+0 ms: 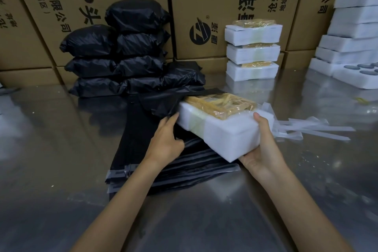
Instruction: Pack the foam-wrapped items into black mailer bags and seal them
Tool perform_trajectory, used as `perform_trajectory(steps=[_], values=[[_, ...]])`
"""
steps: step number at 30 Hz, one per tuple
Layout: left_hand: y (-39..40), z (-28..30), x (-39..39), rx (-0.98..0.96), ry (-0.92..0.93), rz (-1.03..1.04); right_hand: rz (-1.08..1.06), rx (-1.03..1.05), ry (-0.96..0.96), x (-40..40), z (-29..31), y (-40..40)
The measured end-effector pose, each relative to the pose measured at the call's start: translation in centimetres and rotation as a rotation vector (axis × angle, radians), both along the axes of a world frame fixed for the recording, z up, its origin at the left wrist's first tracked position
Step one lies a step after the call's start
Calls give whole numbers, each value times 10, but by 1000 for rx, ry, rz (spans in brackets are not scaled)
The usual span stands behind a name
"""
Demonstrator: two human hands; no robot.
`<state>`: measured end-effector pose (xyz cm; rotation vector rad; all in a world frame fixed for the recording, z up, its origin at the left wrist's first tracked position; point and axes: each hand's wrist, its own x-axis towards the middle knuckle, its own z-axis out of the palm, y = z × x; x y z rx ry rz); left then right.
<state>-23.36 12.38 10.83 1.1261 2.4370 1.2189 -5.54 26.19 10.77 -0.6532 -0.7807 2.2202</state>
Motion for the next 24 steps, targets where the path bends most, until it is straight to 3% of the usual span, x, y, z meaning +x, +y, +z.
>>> perform_trajectory(steps=[3,8,12,14,18,24], values=[[2,3,7,-57,22,-47,-7,0,16,-1,0,0],[1,14,5,10,-51,-18,42,125,-26,-7,-2,-5],[-4,18,3,51,219,217,26,236,-94,-9,-3,-8],[-5,15,1,52,263,252,25,258,-105,-9,-3,-9],[-4,11,6,98,332,204,33,204,-123,-8,-3,-10],[-1,12,29,78,533,-88,36,148,-111,-10,-3,-10]])
